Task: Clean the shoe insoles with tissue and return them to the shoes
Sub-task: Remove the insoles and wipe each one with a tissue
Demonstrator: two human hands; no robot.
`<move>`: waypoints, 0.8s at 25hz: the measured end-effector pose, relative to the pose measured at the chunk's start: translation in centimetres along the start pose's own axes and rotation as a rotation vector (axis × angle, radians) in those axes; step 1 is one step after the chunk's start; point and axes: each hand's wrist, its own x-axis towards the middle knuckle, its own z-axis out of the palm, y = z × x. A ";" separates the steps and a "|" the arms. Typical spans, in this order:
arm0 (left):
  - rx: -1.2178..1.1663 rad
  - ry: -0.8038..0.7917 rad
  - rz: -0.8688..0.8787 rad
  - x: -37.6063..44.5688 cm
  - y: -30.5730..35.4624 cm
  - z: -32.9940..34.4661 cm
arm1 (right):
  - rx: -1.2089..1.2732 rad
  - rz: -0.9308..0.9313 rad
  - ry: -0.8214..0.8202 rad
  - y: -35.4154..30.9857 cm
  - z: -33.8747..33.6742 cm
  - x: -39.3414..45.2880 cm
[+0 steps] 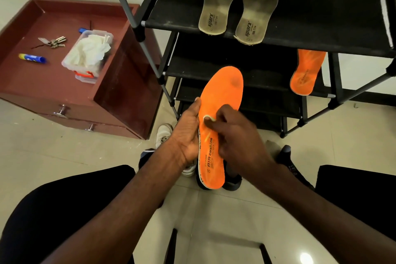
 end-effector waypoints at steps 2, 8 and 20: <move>0.014 -0.038 -0.006 0.1 -0.1 0.2 | -0.039 0.079 0.098 2.0 -1.0 1.2; -0.016 -0.056 -0.033 0.4 -0.8 -0.2 | 0.113 0.059 0.023 -0.5 0.0 0.3; -0.079 -0.195 -0.025 0.1 -0.1 -0.4 | 0.101 0.045 0.053 1.5 -1.2 1.1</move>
